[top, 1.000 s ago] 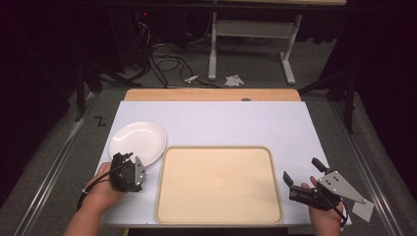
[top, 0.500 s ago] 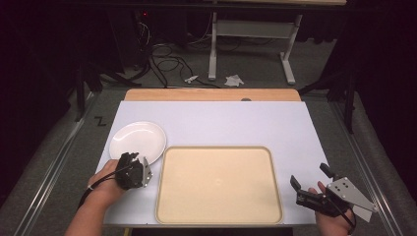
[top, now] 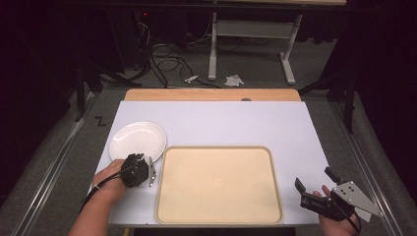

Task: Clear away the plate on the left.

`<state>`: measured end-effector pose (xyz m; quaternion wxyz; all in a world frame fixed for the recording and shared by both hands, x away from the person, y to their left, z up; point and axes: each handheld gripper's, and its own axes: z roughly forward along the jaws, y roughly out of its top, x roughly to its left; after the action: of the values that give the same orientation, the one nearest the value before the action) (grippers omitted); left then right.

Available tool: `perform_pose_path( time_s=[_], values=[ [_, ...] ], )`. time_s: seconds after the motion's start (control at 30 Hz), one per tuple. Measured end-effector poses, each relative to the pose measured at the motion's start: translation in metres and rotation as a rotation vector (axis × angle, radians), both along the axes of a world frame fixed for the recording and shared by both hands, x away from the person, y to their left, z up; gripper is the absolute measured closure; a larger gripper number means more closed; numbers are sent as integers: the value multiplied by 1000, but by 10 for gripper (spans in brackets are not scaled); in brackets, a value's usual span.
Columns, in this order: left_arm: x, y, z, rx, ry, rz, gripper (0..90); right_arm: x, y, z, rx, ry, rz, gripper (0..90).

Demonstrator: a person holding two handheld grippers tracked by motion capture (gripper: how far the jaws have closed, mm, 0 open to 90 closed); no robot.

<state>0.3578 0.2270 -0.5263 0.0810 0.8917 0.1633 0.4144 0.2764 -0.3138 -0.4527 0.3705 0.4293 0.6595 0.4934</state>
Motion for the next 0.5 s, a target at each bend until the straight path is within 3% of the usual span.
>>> perform_pose_path(
  time_s=[0.2, 0.23, 0.27, 0.47, 0.5],
  values=[
    [2, 0, 0, -47, 52, 6, 667, -2, -3, -1, 14, 4, -8, 5],
    [1, 1, 3, 1, 80, 6, 718, -2, -3, -1, 18, 8, -12, 4],
    [1, 0, 3, -1, 85, 6, 759, -2, -3, -1, 20, 7, -14, 4],
    [-1, -2, 4, 15, 72, 22, 793, -1, -3, -2, 23, 10, -20, 4],
    [-1, -2, 3, -2, 64, 19, 798, -1, -3, -2, 23, 14, -15, 5]
  ],
)
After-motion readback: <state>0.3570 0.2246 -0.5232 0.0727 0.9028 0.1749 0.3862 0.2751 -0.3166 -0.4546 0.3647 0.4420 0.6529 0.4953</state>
